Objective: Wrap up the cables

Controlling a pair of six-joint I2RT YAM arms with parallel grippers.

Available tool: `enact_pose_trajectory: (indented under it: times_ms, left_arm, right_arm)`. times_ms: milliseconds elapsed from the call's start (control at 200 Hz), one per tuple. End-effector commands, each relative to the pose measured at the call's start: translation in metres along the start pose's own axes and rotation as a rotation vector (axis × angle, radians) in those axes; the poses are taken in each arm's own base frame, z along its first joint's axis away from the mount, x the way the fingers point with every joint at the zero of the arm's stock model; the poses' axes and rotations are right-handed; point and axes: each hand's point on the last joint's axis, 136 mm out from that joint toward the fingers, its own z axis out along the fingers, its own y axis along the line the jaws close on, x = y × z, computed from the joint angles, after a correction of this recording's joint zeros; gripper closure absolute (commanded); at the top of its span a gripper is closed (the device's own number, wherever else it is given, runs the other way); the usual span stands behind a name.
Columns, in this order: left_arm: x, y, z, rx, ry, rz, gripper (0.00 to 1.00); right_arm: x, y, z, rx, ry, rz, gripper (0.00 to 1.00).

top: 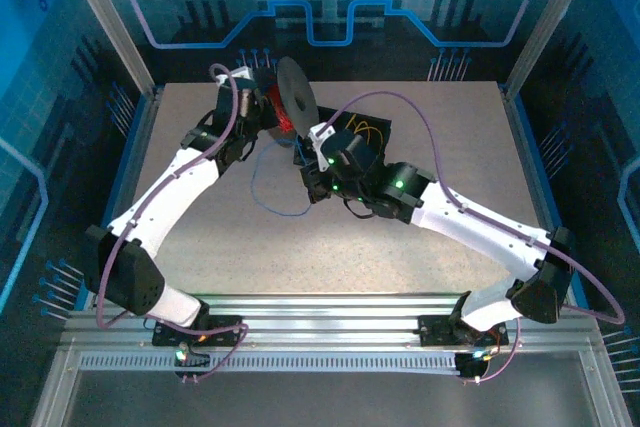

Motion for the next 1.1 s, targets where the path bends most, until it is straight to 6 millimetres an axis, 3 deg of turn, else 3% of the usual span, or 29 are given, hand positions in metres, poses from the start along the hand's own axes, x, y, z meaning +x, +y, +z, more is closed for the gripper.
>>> enact_pose_trajectory:
  times_ms: [0, 215, 440, 620, 906, 1096]
  left_arm:
    - [-0.038, 0.003, -0.001, -0.087, -0.145, 0.092, 1.00]
    - [-0.019, -0.011, -0.003, -0.051, -0.105, 0.178, 1.00]
    - [-0.003, -0.021, -0.010, -0.008, -0.064, 0.262, 1.00]
    - [0.026, -0.035, -0.014, 0.060, 0.009, 0.378, 1.00]
    - [0.070, -0.046, -0.026, 0.096, 0.112, 0.562, 1.00]
    - [0.093, -0.055, -0.036, 0.146, 0.152, 0.640, 1.00]
  right_arm:
    - [-0.029, 0.012, -0.049, -0.016, -0.081, -0.085, 1.00]
    - [-0.053, -0.019, -0.067, 0.034, -0.138, -0.057, 1.00]
    - [-0.058, -0.055, -0.075, -0.008, -0.169, 0.056, 1.00]
    - [-0.065, -0.069, -0.079, -0.102, -0.196, 0.132, 1.00]
    - [-0.089, -0.079, -0.076, -0.216, -0.207, 0.186, 1.00]
    - [-0.104, -0.100, -0.053, -0.184, -0.181, 0.222, 1.00]
